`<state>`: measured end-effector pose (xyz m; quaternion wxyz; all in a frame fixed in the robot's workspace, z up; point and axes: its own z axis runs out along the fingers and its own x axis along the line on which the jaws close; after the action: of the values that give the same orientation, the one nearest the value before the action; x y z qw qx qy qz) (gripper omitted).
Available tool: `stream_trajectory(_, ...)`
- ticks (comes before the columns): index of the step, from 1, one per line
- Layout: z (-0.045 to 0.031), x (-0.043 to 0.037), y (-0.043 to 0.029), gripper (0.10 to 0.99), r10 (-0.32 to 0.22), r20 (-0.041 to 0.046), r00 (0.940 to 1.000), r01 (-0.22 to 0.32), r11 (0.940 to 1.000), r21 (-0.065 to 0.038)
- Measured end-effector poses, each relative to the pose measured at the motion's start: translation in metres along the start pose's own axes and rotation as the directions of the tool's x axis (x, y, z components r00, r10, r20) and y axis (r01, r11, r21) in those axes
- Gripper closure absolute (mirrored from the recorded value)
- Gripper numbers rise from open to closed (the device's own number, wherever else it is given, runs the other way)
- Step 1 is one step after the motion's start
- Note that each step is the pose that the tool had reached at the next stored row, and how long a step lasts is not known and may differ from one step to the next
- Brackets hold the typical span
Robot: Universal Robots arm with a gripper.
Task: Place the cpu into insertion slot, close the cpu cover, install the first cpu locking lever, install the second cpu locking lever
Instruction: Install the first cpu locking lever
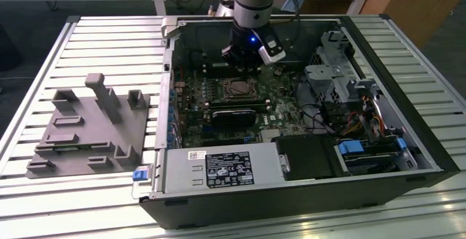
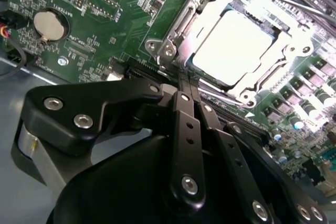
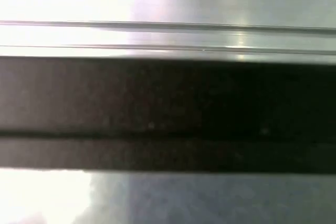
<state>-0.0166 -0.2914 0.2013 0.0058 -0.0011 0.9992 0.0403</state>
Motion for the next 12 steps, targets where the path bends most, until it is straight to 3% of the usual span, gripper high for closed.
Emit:
stream_trajectory(2, -0.0002, -0.0001, 0.0003, 0.973, 0.000, 0.0002, 1.0000, 0.000, 1.0000, 0.001)
stream_trajectory(9, 0.0030, -0.0008, 0.0020, 0.973, 0.000, -0.0005, 1.0000, 0.000, 0.9991, 0.042)
stream_trajectory(12, 0.0044, -0.0013, 0.0033, 0.973, 0.000, -0.0004, 1.0000, 0.000, 0.9988, 0.048)
